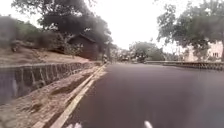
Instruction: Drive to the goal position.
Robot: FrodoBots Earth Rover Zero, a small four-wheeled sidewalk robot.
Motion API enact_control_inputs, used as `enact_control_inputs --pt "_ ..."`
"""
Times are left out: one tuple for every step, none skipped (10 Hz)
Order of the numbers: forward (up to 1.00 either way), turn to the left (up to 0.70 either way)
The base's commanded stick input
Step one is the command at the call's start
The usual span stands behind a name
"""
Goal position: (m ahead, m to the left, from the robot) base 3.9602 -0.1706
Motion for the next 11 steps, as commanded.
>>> enact_control_inputs --pt "0.85 0.0" --pt "0.85 0.0" --pt "0.85 0.0" --pt "0.85 0.0" --pt "0.85 0.0" --pt "0.85 0.0" --pt "0.85 0.0" --pt "0.85 0.0" --pt "0.85 -0.07" --pt "0.85 -0.2" --pt "0.85 -0.32"
